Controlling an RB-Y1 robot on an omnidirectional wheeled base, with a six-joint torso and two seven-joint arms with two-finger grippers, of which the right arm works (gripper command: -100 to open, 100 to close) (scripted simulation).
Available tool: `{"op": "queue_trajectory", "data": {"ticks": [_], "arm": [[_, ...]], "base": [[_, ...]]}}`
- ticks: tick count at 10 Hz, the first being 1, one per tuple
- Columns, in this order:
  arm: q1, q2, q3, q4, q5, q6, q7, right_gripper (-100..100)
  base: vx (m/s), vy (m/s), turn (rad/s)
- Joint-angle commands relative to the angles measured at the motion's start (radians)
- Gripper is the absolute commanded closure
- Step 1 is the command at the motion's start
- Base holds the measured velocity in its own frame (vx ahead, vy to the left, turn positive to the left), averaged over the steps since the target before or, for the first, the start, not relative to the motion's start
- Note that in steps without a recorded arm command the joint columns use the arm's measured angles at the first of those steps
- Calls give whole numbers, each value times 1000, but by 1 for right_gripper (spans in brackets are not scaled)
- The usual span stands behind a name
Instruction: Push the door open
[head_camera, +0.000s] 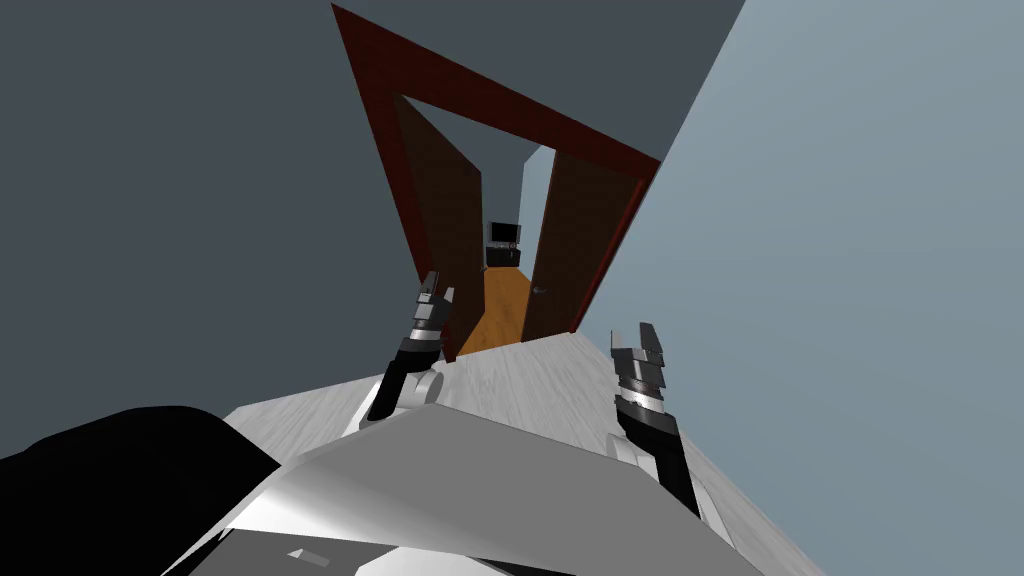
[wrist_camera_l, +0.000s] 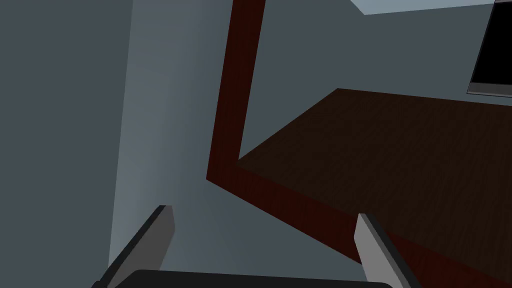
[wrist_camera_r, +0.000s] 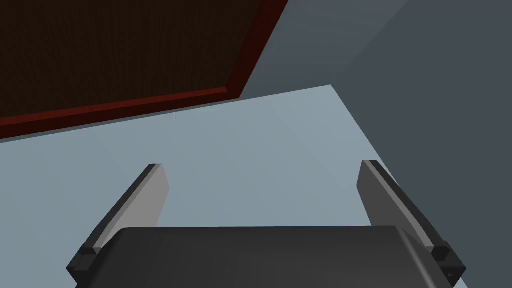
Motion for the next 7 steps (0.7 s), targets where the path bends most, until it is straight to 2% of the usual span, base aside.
{"op": "queue_trajectory", "data": {"ticks": [1, 4, 7], "arm": [[-14, -6, 4, 34, -4, -7, 1, -100], [-35, -13, 11, 87, -11, -19, 2, -100], [-58, -20, 18, 143, -18, -31, 3, -100]], "base": [[62, 109, 61], [114, -70, 53], [81, -33, 43]]}}
